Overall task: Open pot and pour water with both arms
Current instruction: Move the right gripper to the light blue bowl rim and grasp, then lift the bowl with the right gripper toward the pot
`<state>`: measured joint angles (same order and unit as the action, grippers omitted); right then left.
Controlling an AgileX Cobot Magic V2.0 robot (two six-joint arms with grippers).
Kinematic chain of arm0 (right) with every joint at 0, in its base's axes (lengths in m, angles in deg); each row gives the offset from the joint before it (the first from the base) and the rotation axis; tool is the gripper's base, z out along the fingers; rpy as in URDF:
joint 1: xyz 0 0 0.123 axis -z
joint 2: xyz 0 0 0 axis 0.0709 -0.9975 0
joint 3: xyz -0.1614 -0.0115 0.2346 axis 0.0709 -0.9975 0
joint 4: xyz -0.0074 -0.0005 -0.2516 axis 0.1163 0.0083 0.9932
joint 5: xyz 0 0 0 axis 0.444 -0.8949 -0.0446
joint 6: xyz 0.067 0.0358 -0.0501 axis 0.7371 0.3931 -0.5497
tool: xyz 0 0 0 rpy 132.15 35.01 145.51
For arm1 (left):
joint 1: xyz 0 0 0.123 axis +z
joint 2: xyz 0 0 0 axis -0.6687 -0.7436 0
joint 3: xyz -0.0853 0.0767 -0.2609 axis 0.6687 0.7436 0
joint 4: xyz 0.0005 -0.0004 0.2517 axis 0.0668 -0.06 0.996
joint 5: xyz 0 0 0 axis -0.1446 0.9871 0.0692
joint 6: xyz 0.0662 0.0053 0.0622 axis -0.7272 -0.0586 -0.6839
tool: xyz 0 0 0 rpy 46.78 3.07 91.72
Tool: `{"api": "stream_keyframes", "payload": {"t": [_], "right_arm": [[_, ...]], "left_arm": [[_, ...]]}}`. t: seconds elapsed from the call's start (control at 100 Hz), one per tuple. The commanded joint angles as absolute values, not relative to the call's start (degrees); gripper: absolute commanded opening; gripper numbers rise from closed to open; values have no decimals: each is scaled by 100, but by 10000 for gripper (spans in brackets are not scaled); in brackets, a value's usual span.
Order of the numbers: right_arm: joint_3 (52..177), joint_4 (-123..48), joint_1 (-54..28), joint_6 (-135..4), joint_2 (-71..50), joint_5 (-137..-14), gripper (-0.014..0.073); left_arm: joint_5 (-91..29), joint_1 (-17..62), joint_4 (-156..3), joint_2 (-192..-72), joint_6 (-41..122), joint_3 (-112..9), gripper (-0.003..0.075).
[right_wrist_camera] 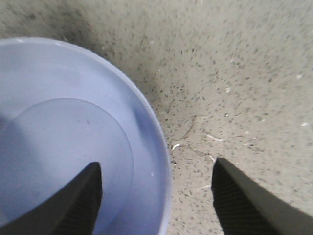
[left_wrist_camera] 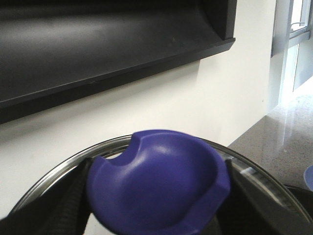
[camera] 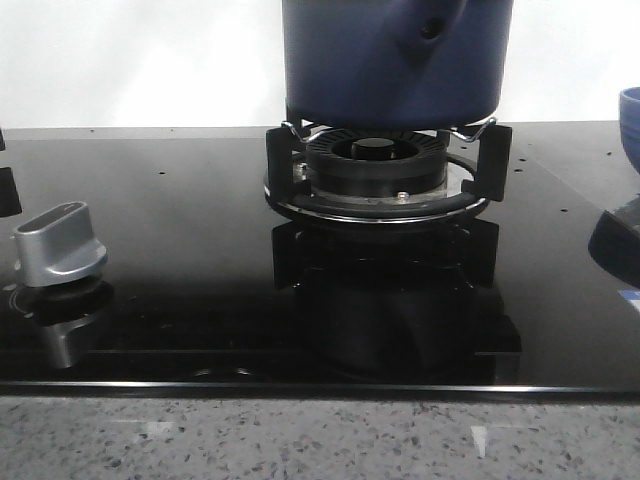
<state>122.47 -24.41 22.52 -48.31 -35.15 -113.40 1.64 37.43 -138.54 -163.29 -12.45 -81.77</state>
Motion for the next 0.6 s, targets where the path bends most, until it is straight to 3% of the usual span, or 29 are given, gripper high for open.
{"api": "stream_keyframes", "payload": {"t": [0.0,0.1,0.17,0.43,0.59], "right_arm": [[12445,-2372,2281,-4779,-3488,-11161,433],[12445,-2397,2281,-4779,-3664,-11170,432],[12445,-2421,2281,-4779,-3737,-11170,386],[12445,-2421,2281,-4779,-3853,-11184,-67],[12482,-2496,2281,-4779,-3841,-11199,-73]], "left_arm": [[208,3758,-14310,-16015,-1183,-8407,316],[208,3758,-14310,-16015,-1183,-8407,316],[208,3758,-14310,-16015,-1183,-8407,316],[208,3758,-14310,-16025,-1183,-8407,316],[208,3758,-14310,-16025,-1183,-8407,316]]}}
